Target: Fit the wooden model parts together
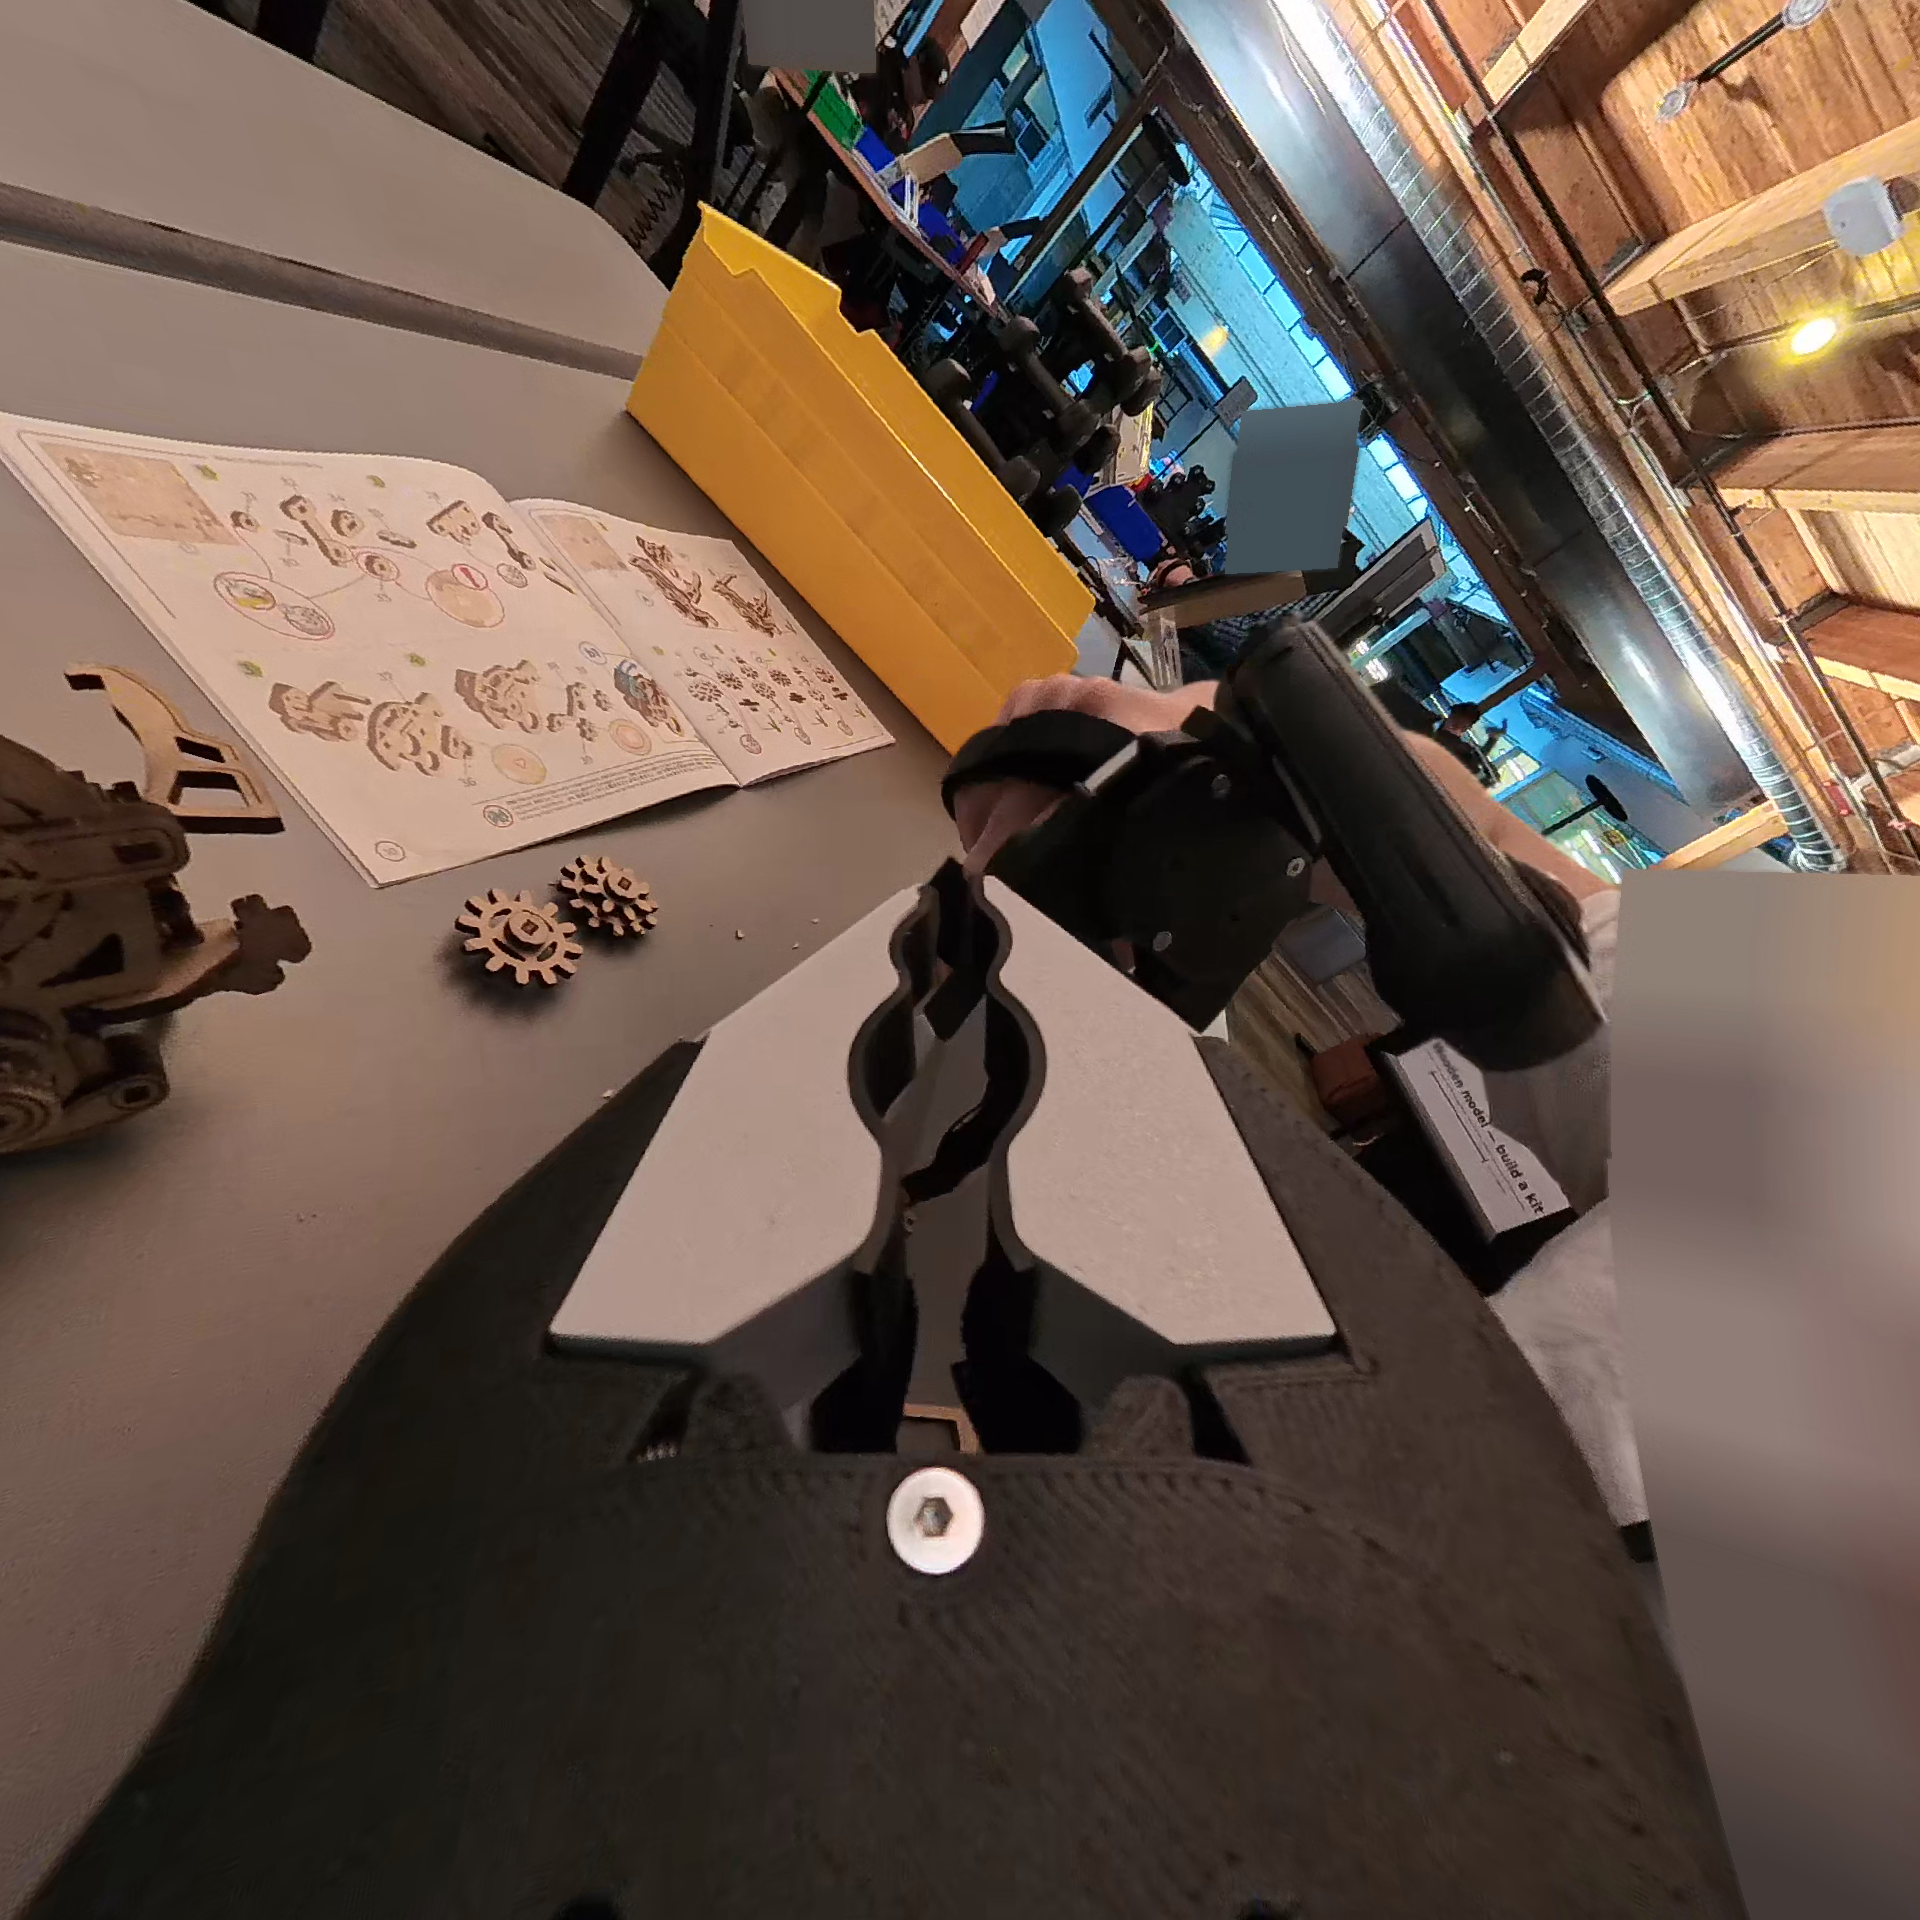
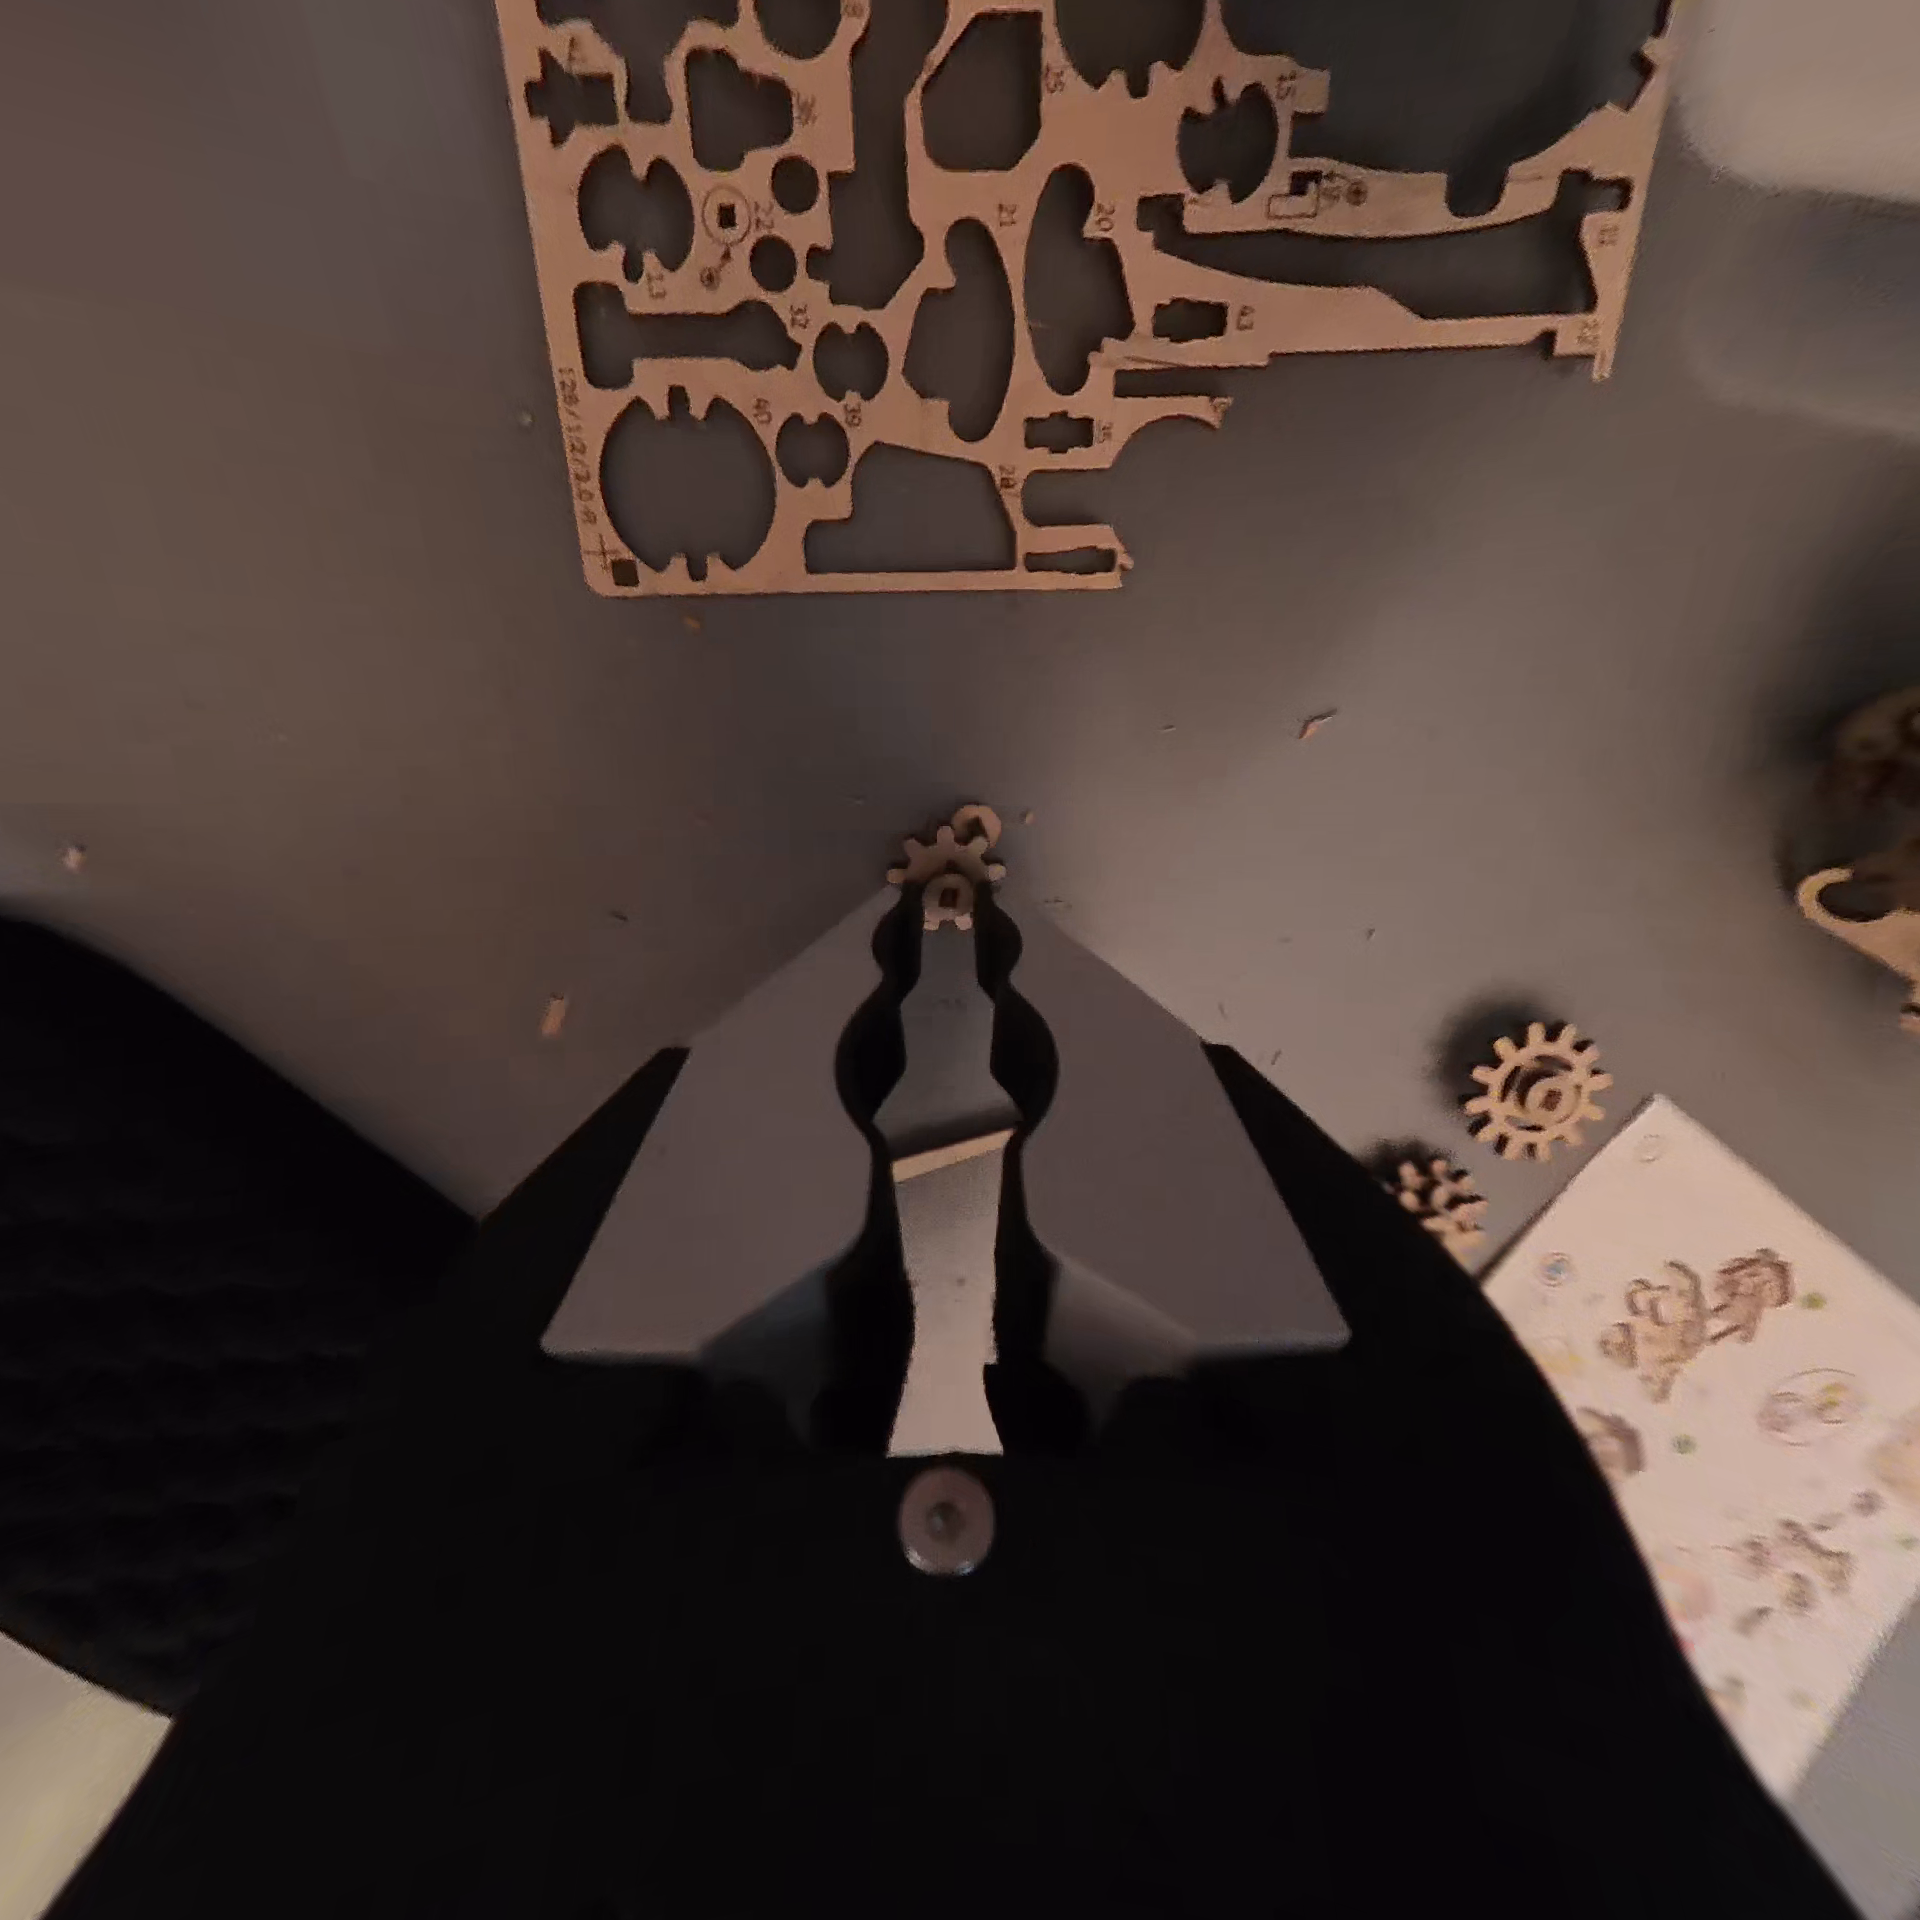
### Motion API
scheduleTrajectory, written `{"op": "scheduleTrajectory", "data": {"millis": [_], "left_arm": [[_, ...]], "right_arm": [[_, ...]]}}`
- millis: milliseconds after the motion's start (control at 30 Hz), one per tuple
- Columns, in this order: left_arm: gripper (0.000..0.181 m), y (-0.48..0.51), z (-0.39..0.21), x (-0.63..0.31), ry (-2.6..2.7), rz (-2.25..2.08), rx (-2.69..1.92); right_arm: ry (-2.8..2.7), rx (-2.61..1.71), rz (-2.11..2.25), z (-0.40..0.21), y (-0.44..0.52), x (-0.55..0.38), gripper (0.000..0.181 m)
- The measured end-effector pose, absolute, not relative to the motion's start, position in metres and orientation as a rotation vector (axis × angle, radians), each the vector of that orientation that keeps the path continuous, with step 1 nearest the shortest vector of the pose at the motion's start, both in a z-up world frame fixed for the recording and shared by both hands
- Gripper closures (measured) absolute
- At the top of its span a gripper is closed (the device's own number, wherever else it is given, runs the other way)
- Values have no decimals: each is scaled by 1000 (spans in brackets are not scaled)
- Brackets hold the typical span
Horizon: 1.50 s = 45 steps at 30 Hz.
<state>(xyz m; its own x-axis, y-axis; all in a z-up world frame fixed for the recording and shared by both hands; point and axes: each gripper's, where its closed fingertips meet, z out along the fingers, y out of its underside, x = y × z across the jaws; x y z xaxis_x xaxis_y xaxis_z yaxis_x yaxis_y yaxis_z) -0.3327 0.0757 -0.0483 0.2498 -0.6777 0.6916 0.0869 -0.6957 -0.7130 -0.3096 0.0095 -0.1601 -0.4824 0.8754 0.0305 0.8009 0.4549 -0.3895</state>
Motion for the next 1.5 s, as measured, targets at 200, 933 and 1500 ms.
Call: {"op": "scheduleTrajectory", "data": {"millis": [200,933,1500], "left_arm": [[177,76,-50,-332,539,-1505,-1881],[177,75,-52,-331,544,-1513,-1889],[177,75,-51,-331,545,-1515,-1888]], "right_arm": [[-2360,-1555,803,-152,3,-315,172],[-2585,-1262,887,-153,7,-323,172],[-2660,-1289,750,-159,10,-320,172]]}}
